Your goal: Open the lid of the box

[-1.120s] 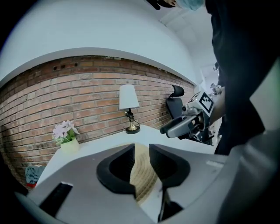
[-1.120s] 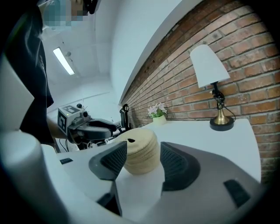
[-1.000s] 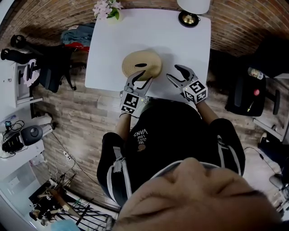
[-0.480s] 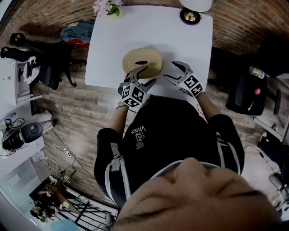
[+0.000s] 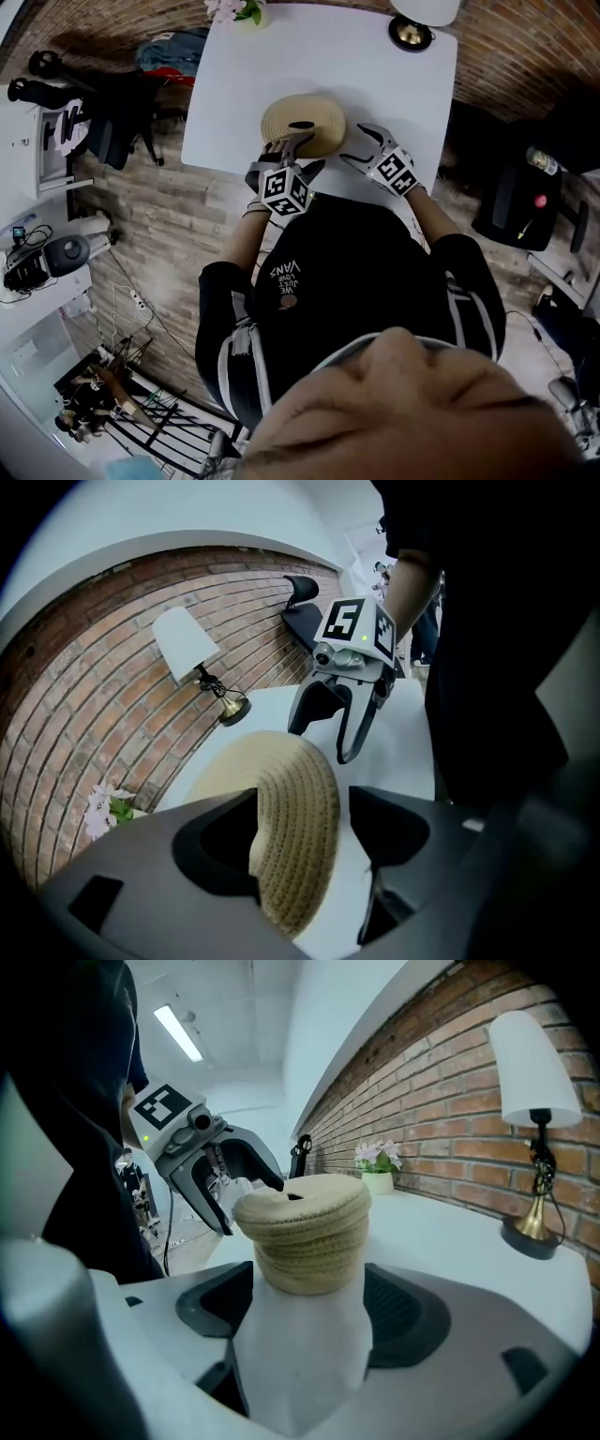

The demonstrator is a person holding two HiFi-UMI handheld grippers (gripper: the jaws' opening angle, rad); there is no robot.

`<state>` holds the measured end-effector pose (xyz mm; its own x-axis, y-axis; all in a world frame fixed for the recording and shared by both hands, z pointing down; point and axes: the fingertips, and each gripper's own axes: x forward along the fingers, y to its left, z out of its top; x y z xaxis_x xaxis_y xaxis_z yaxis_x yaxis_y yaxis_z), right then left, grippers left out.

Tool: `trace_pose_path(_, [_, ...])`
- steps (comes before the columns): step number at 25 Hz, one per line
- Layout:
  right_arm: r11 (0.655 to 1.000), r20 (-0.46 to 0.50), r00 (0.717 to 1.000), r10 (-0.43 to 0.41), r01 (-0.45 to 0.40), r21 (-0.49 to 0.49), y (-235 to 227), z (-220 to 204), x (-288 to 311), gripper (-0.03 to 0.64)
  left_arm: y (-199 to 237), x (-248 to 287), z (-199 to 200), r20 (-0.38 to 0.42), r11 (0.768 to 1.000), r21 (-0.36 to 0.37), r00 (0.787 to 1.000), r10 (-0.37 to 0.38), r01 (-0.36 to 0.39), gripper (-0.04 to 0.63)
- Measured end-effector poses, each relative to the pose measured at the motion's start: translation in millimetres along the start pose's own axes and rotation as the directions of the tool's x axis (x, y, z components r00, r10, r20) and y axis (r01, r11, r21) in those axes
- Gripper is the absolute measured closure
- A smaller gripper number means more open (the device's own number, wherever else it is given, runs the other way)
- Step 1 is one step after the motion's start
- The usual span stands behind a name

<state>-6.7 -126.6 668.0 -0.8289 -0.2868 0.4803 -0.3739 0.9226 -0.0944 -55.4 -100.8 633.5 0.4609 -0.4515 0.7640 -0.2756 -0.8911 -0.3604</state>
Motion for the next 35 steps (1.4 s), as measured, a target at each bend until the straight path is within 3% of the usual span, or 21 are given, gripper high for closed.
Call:
trace_pose_path(12, [0.998, -0.002, 1.000, 0.022, -0.022, -0.051, 1.0, 2.7, 23.6, 0.281, -0.8, 7.4, -8.3, -0.040, 0.999, 0.053, 0.999, 0.010, -0.008, 0.301])
trace_pose_path(16, [0.999, 0.002, 1.000, 0.023, -0.023, -0.034, -2.1, 3.5, 27.5, 0.281, 1.5, 8.1, -8.0, -0.037, 0.997, 0.073, 0.999, 0.011, -0.009, 0.333])
trace_pose_path(35, [1.000, -0.007, 1.000, 0.022, -0.022, 0.009, -2.1, 1.8, 29.2, 0.281, 8.0, -14.7, 5.7, 0.075, 1.000, 0.004, 0.997, -0.023, 0.023, 0.406])
